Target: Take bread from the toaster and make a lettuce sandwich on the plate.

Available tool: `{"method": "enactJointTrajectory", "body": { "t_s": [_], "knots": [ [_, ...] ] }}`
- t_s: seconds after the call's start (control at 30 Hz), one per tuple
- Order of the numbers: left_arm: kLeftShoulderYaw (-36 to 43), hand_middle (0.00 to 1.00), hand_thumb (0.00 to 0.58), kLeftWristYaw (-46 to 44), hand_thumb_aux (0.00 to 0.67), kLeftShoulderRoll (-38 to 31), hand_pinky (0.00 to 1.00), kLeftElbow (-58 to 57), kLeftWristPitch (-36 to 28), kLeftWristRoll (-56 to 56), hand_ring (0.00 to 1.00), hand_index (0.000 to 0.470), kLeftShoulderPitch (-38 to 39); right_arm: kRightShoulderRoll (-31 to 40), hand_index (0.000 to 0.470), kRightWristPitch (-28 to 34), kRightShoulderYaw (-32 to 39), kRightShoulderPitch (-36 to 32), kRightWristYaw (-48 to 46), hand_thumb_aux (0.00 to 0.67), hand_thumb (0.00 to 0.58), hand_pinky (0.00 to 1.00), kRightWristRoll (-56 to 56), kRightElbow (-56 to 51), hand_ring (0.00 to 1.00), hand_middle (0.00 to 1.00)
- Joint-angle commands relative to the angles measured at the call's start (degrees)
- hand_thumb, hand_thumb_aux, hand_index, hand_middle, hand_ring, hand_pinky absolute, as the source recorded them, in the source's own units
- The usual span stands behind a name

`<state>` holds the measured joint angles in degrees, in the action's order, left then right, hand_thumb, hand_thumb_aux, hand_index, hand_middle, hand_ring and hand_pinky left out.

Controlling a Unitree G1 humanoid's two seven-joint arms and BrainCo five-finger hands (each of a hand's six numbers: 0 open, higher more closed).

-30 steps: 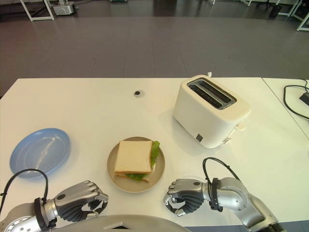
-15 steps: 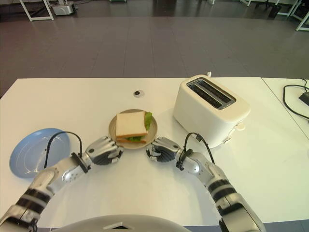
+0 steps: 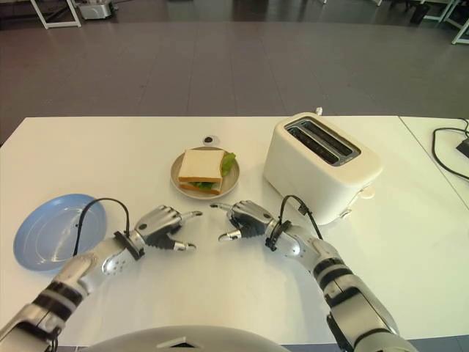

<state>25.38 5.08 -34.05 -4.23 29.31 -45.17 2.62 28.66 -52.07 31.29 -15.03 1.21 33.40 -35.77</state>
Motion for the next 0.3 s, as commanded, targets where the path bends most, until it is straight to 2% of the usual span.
{"method": "enactJointTrajectory", "body": {
  "t_s": [0.03, 0.13, 0.3],
  "knots": [
    [5.1, 0.0, 0.0, -4.5, 0.0, 3.7, 0.0, 5.6, -0.8, 4.2, 0.0, 0.0, 10.8, 2.7, 0.0, -0.4, 6.9, 10.9, -11.6, 0.0, 0.0, 0.0, -0.4, 3.0, 0.0, 0.0],
    [8.3, 0.0, 0.0, -8.6, 0.0, 6.1, 0.0, -0.7, 2.2, 10.0, 0.0, 0.0, 11.2, 3.2, 0.0, -1.6, 8.6, 12.8, -15.2, 0.0, 0.0, 0.0, -2.9, 3.3, 0.0, 0.0],
    [0.8, 0.0, 0.0, -9.4, 0.0, 6.1, 0.0, 3.6, 8.7, 28.7, 0.0, 0.0, 11.9, 6.0, 0.0, 1.4, 8.0, 17.5, -25.3, 0.0, 0.0, 0.0, -34.2, 19.6, 0.0, 0.0]
  ]
}}
